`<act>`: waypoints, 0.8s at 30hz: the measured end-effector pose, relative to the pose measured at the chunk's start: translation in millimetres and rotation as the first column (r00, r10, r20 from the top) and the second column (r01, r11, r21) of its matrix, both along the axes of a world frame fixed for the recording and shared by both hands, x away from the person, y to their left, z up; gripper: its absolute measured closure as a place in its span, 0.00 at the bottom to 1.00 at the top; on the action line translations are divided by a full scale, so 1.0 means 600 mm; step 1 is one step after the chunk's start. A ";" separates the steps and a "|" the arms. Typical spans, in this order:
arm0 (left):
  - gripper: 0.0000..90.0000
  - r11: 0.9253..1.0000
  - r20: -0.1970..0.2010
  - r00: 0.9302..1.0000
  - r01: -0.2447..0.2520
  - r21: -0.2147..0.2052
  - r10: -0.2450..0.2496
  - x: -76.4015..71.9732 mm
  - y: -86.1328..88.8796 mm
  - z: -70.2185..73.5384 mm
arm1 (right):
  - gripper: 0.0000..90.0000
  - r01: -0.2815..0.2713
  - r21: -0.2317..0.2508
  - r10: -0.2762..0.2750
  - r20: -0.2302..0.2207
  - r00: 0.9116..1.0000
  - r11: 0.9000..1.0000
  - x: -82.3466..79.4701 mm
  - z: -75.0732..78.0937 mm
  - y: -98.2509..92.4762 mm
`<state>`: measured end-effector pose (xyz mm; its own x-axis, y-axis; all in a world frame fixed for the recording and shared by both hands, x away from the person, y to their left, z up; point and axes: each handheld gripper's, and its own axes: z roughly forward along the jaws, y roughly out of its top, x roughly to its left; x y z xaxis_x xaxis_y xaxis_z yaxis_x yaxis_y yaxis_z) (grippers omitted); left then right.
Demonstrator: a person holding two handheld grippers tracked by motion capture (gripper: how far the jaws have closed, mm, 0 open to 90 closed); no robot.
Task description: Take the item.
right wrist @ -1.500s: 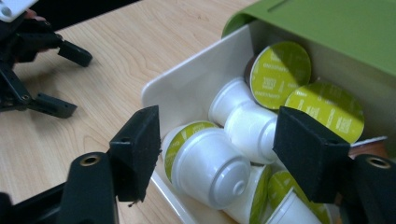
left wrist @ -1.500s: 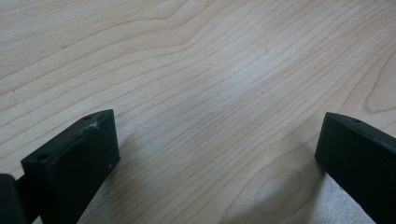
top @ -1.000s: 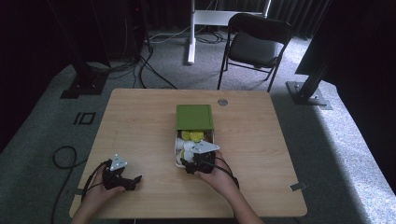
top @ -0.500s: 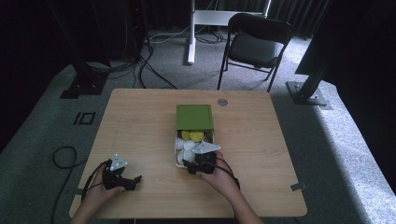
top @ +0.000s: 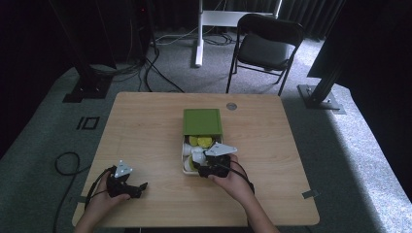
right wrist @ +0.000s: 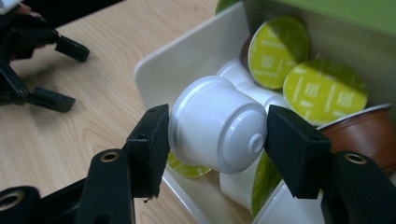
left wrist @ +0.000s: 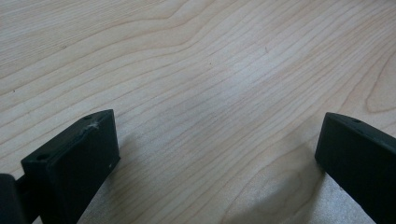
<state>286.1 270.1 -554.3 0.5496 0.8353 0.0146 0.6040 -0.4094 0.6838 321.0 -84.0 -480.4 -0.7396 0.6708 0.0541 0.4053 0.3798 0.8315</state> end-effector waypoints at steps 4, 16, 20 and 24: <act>0.01 1.000 0.001 1.000 0.001 0.002 -0.001 0.000 0.000 0.000 | 0.45 -0.014 0.003 0.014 0.022 1.000 1.000 -0.001 0.018 -0.004; 0.01 1.000 -0.001 1.000 0.001 0.001 -0.001 0.000 0.000 0.000 | 0.45 0.029 0.102 -0.039 0.097 0.995 0.994 0.017 0.080 -0.045; 0.01 1.000 0.000 1.000 0.001 0.002 -0.001 0.000 0.000 0.000 | 0.45 0.072 0.118 -0.086 0.122 0.989 0.990 0.029 0.094 -0.069; 0.01 1.000 0.001 1.000 0.001 0.002 -0.001 0.000 0.000 0.000 | 0.45 0.123 0.116 -0.140 0.154 0.978 0.986 0.043 0.103 -0.096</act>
